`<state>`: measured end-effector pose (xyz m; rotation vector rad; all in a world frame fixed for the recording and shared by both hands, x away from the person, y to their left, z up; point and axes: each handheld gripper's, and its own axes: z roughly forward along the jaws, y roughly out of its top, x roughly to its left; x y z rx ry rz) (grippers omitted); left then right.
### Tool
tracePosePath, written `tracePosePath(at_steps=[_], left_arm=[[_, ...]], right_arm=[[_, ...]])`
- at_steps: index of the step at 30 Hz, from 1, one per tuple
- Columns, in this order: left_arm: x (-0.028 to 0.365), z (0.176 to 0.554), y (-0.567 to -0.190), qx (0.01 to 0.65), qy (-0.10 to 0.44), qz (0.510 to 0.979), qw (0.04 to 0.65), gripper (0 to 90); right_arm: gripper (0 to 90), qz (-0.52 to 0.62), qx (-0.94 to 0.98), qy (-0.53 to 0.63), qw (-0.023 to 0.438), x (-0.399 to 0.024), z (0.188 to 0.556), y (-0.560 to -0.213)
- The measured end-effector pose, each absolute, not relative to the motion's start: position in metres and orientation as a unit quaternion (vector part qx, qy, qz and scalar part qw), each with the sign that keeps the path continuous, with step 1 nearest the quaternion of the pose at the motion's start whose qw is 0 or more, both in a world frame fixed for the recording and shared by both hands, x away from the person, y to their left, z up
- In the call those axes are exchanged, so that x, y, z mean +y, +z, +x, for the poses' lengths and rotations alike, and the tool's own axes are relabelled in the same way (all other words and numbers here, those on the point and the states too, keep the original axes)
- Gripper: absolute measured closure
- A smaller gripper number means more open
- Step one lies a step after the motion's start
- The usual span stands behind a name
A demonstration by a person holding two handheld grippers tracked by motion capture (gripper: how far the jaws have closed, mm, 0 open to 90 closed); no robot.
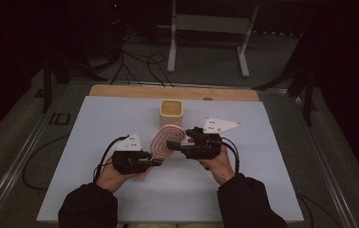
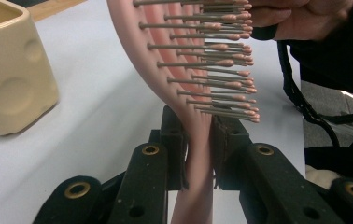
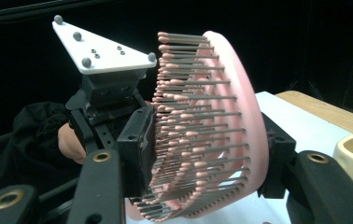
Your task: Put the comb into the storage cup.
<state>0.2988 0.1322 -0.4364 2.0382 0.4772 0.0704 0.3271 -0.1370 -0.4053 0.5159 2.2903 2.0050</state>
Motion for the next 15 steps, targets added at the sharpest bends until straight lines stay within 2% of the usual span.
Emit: tracePosePath(at_steps=[15], left_arm=[[0.1326,0.3005,-0.4384,0.221,0.037,0.839,0.496,69.5]], right_arm=[[63.8,0.161,0.736,0.658,0.012,-0.1373,0.3227,-0.4034]])
